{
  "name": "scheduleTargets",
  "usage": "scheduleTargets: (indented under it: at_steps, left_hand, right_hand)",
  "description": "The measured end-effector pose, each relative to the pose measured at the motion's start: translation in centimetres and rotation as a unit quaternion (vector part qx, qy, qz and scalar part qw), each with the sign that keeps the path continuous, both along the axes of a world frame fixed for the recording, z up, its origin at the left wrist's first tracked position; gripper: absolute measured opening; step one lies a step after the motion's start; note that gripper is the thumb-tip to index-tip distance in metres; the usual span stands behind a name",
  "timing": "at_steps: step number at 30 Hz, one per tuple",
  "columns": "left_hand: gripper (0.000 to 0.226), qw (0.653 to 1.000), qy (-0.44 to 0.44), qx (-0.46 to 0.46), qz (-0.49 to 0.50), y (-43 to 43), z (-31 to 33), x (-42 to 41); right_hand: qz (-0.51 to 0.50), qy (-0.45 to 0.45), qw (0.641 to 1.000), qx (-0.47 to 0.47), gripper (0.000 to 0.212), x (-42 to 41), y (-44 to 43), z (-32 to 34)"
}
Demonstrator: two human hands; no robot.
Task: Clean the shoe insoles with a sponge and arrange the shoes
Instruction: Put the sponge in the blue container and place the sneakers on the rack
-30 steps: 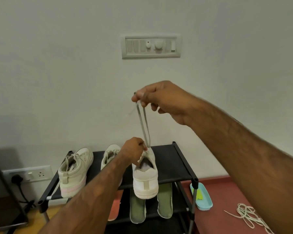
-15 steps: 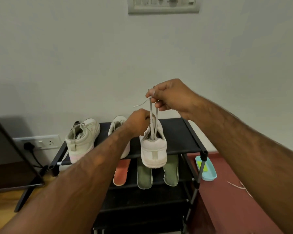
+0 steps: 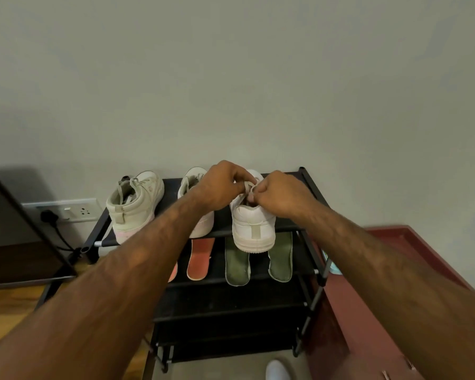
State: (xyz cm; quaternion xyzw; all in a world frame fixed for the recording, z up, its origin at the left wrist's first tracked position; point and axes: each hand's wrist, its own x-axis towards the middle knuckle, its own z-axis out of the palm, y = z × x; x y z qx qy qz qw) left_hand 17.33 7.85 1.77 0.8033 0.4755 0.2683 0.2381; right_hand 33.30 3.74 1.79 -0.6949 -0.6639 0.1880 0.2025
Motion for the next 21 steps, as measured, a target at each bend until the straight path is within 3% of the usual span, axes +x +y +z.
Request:
scheduleTargets:
  at_steps: [2,5,8,13,18,21]
  left_hand:
    - [0.03,0.999,0.033,0.016,-0.008,-0.4,0.1,0.0]
    - [0.037,0.998,0.064,0.004,-0.024,-1.8,0.7,0.0]
    - [0.05,0.993,0.11,-0.013,-0.047,-2.7,0.9,0.0]
    - [0.027,0.995,0.092,-0.013,-0.023,-2.9,0.2,-0.2]
    - [0.032,1.0,-0.008,0.004,0.002,-3.2,-0.1,-0.7]
    - [0.033,0.999,-0.018,-0.007,-0.035,-3.5,0.1,-0.5]
  right_hand:
    - [-0.053,-0.08,0.995,-0.011,0.034,-0.6,0.4,0.6]
    - [-0.02,-0.096,0.993,-0.068,0.042,-1.2,0.3,1.4]
    - [0.022,0.013,0.989,-0.148,0.023,-0.7,-0.9,2.5]
    - [-0.028,-0.01,1.0,-0.009,0.017,0.9,-1.0,2.0]
    - [-0.042,0.204,0.978,-0.001,0.022,1.7,-0.7,0.8]
    - [-0.016,0.211,0.977,-0.001,0.025,1.8,-0.4,0.3]
